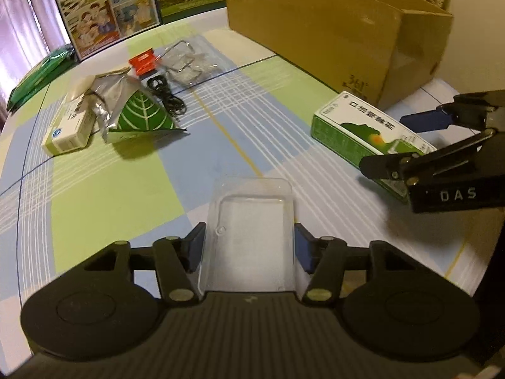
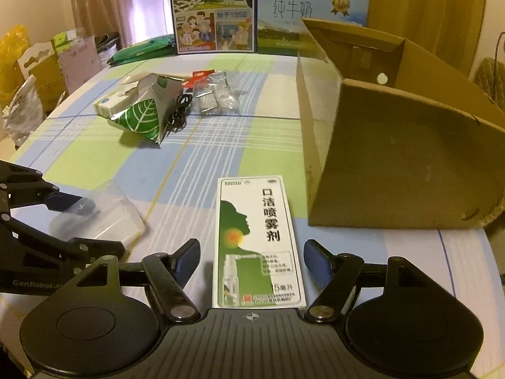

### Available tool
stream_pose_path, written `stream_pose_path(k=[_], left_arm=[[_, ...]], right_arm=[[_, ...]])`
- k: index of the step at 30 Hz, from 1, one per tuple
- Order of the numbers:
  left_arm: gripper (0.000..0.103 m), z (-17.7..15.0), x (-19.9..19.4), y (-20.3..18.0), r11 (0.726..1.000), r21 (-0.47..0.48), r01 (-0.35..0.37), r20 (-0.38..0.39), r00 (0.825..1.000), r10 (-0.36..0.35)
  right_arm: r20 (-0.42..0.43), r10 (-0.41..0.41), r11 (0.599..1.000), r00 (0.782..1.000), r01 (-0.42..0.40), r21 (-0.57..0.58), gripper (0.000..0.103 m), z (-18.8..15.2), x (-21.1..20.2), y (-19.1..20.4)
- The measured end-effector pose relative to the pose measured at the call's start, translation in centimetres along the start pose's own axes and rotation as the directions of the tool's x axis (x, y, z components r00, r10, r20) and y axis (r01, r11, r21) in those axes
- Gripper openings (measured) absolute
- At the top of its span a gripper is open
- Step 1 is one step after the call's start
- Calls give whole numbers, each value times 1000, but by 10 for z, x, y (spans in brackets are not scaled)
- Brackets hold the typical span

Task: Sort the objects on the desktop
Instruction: 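Lift the spray box with the right tool while the left tool grasps the clear plastic tray, then carry the tray with the left tool while the right tool carries the spray box to the cardboard box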

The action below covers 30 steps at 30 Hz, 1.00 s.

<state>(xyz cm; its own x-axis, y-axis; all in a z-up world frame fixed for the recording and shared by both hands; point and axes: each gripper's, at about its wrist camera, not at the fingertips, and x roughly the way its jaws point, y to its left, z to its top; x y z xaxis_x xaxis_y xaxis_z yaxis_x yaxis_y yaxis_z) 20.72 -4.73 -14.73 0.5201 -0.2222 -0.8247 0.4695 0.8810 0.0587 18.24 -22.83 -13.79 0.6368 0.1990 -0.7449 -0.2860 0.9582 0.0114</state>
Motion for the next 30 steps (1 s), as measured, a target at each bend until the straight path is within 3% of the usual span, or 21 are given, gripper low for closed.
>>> stream_pose_path(k=[9, 10, 11, 14, 30], left_arm=[[53, -6, -2, -1, 999, -29, -18, 11, 1000, 18], [54, -6, -2, -1, 999, -35, -19, 15, 1000, 19], [54, -7, -2, 0, 999, -44, -18, 17, 1000, 18], [52, -8, -2, 1, 997, -71, -17, 15, 1000, 18], [51, -8, -68, -24, 991, -127, -45, 58, 997, 53]], right_arm=[[-34, -13, 1000, 999, 13, 3, 69, 2, 13, -1], [-35, -11, 1000, 999, 11, 5, 67, 1, 13, -1], [-35, -9, 1000, 999, 9, 7, 53, 0, 13, -1], [-36, 1, 1000, 999, 0, 24, 53, -1, 11, -1], [75, 14, 999, 997, -17, 39, 53, 5, -66, 7]])
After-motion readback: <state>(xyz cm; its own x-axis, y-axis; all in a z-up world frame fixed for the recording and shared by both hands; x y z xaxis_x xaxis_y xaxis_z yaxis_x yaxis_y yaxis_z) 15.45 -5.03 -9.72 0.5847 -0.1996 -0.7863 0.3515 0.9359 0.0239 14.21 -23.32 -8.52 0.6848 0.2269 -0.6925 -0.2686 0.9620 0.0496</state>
